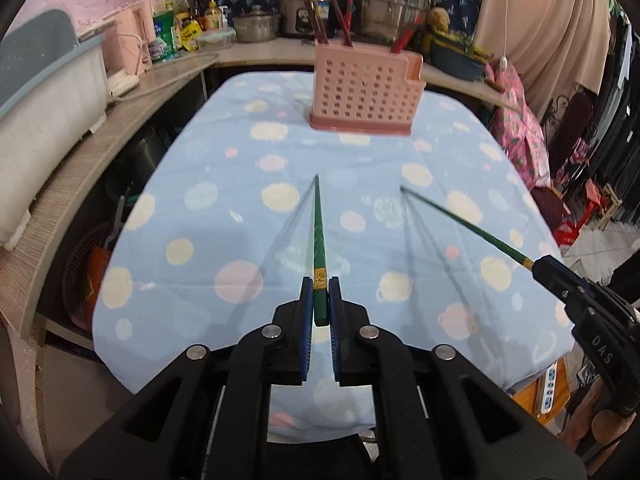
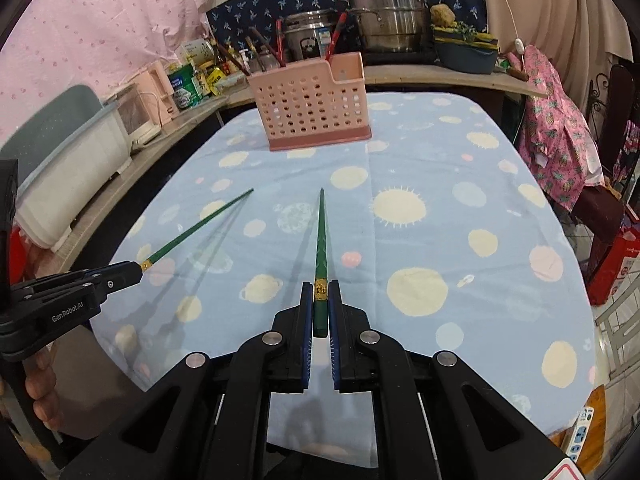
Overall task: Organize utensils
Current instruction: 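Lift both green chopsticks and carry them above the pink holder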
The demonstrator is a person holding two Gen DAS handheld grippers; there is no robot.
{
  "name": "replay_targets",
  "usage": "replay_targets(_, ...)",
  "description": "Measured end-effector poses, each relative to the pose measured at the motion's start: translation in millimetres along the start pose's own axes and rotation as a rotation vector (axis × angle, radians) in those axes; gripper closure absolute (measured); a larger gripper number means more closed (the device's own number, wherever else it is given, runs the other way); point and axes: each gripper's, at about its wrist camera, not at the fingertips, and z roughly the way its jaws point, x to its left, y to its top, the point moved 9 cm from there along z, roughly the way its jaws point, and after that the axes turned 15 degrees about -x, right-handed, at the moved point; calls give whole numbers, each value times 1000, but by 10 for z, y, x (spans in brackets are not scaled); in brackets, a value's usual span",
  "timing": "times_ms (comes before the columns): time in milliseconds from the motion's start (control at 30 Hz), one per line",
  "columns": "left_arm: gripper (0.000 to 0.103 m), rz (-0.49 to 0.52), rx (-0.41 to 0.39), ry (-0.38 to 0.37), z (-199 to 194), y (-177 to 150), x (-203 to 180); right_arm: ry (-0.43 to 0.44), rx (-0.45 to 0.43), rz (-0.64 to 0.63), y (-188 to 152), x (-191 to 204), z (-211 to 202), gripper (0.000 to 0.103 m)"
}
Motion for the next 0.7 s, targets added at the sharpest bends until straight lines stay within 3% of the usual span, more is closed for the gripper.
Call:
replay_targets(300, 96, -30, -149, -18, -231, 799, 61, 34, -174, 18, 881, 27, -131, 96)
replay_targets(700, 96, -55, -270, -85, -76, 1883, -101, 91, -260, 55, 1780, 31, 245, 96)
